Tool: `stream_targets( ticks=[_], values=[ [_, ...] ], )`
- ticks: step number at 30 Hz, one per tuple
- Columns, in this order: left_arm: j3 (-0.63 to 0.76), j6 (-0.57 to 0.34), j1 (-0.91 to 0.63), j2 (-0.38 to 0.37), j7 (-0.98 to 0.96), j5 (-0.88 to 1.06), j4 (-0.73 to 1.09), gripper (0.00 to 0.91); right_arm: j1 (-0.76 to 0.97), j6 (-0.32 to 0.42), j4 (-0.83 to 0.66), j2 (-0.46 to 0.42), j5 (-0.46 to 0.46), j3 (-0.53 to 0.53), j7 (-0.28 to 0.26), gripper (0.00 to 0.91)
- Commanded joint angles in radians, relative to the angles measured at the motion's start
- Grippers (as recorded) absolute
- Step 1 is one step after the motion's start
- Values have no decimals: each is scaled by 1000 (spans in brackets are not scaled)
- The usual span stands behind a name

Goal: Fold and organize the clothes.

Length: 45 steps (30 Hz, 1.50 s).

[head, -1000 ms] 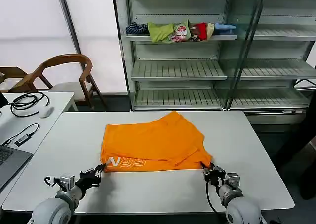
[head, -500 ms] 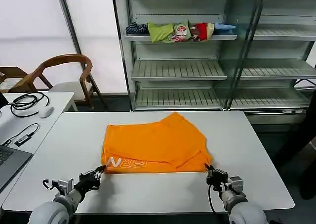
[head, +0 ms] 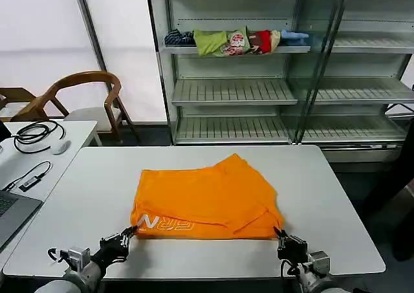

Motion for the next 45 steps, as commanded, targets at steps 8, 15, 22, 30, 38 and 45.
stream_targets(
  ticks=[8,15,22,30,38,45],
  values=[
    [-43,-7,163,5,1,18,-67,20,-105,16,54,0,-30,26,-2,0],
    [-48,-2,199,11,-7,32,-88,20,-141,19,79,2,-49,34,-2,0],
    [-61,5,199,12,-9,59,-89,907,-142,26,68,8,-63,38,4,907],
    [-70,-21,138,10,-21,38,-94,907,-172,21,118,8,-40,91,-8,907],
    [-151,10,106,37,-20,-41,-146,907,-155,5,191,-6,48,185,-20,907],
    [-108,-3,4,50,-22,-54,-92,907,80,-32,111,0,73,113,33,907]
  ],
)
